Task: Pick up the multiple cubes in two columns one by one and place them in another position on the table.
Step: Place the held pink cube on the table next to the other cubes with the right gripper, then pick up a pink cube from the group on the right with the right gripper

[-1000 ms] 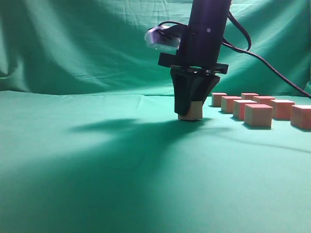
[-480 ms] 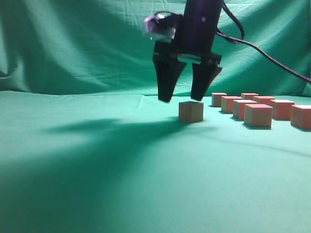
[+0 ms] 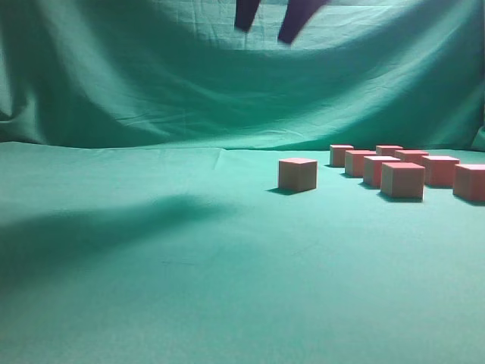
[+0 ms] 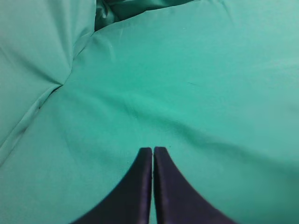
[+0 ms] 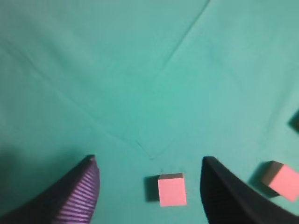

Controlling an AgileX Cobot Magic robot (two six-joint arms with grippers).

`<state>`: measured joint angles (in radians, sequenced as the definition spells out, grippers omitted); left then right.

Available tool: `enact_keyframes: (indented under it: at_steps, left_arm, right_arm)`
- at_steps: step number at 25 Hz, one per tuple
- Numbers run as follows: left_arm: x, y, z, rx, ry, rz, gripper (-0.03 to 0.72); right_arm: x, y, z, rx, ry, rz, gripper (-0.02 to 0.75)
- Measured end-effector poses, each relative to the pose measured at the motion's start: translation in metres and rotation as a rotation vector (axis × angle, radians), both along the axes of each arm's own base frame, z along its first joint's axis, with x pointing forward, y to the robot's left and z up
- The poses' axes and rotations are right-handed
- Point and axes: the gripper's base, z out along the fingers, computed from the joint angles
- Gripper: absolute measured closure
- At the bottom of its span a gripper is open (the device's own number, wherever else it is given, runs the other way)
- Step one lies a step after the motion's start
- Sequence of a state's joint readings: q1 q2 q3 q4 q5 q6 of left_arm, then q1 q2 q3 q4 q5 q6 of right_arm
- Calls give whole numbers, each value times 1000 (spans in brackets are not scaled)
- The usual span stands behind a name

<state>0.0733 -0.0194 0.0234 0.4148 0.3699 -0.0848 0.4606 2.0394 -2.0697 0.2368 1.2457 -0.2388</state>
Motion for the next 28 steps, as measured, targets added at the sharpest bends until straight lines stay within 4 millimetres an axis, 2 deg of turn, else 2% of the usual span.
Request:
enact_keyframes:
  at_steps: [2,3,4,6,8,11,15,20,24,28]
  left_arm:
    - [0,0,0,0,0,0,688]
    - [0,0,0,0,0,0,688]
    - [0,0,0,0,0,0,688]
    - [0,0,0,0,0,0,688]
    - [0,0,0,0,0,0,688]
    - [0,0,0,0,0,0,688]
    - [0,0,0,0,0,0,688]
    - [0,0,0,0,0,0,688]
    - [0,0,0,0,0,0,688]
    - [0,0,0,0,0,0,688]
  right_arm:
    - [-16,-9,35,19,-77,-4,262]
    - [-26,-16,53,21,-119,-9,303]
    - [-37,-24,69,21,-159,-18,288]
    - [-59,-41,87,-18,-209,-49,288]
    - [-83,-60,98,-63,-233,-97,288]
    - [-114,-85,90,-142,-211,-193,288]
    - [-144,-122,59,-217,-114,-336,288]
    - [-158,-170,-8,-298,124,-538,288]
    - [-165,-184,-57,-250,220,-608,288]
    - [-163,-182,-86,-171,139,-625,288]
